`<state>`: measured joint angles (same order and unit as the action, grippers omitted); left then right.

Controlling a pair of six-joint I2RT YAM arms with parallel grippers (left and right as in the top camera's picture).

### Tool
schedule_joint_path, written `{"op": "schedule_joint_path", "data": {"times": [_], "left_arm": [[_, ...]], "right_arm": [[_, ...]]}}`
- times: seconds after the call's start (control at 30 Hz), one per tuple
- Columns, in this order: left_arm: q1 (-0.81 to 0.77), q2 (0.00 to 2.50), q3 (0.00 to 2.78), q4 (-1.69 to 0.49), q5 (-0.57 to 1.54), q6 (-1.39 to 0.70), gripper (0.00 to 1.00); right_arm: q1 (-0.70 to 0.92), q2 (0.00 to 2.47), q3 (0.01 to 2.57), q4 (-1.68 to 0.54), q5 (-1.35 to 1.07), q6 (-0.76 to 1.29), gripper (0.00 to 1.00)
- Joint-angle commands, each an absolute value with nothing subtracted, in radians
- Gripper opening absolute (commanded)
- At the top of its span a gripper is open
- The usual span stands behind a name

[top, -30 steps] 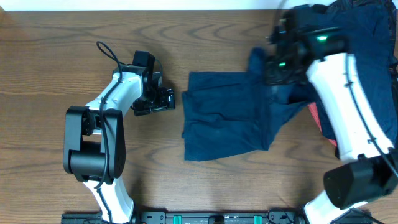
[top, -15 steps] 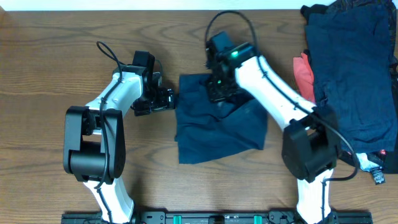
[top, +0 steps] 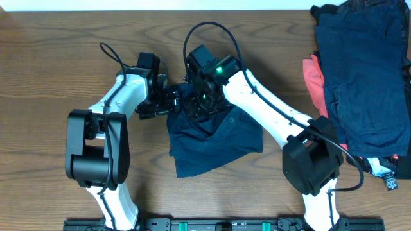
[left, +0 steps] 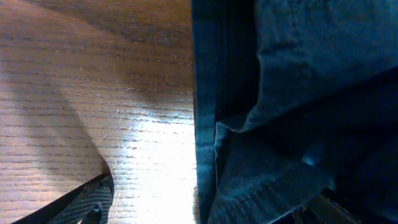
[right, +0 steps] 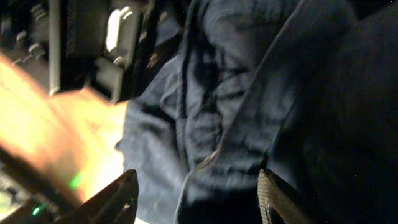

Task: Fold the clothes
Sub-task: 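Fold the right end leftward over the shorts with the right gripper, then release the shorts and raise the right gripper away to the upper right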

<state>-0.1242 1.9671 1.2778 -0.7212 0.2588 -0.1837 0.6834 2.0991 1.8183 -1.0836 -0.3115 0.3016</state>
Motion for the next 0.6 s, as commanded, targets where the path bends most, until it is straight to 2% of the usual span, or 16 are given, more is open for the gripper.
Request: {"op": "schedule_joint_path", "data": {"times": [0.0,0.17,0.37,0.57], "left_arm": [[-0.119,1.958,1.267,-0.72,0.254,-0.189,0.9],[-0.119,1.958,1.267,-0.72,0.254,-0.189,0.9],[-0.119,1.958,1.267,-0.719,0.253,-0.189,0.91],[-0.118,1.94,1.283,-0.759,0.253,-0.137,0.89]], "right_arm": [[0.671,2.035,1.903,-1.126,-0.344,0.273,0.6],[0.624,1.945,1.967,-1.21,-0.273,0.261,0.64],[0.539,1.884,1.967,-1.248,-0.114,0.261,0.73],[0.466,1.924,1.886,-1.203,-0.094,0.246,0.71]]}}
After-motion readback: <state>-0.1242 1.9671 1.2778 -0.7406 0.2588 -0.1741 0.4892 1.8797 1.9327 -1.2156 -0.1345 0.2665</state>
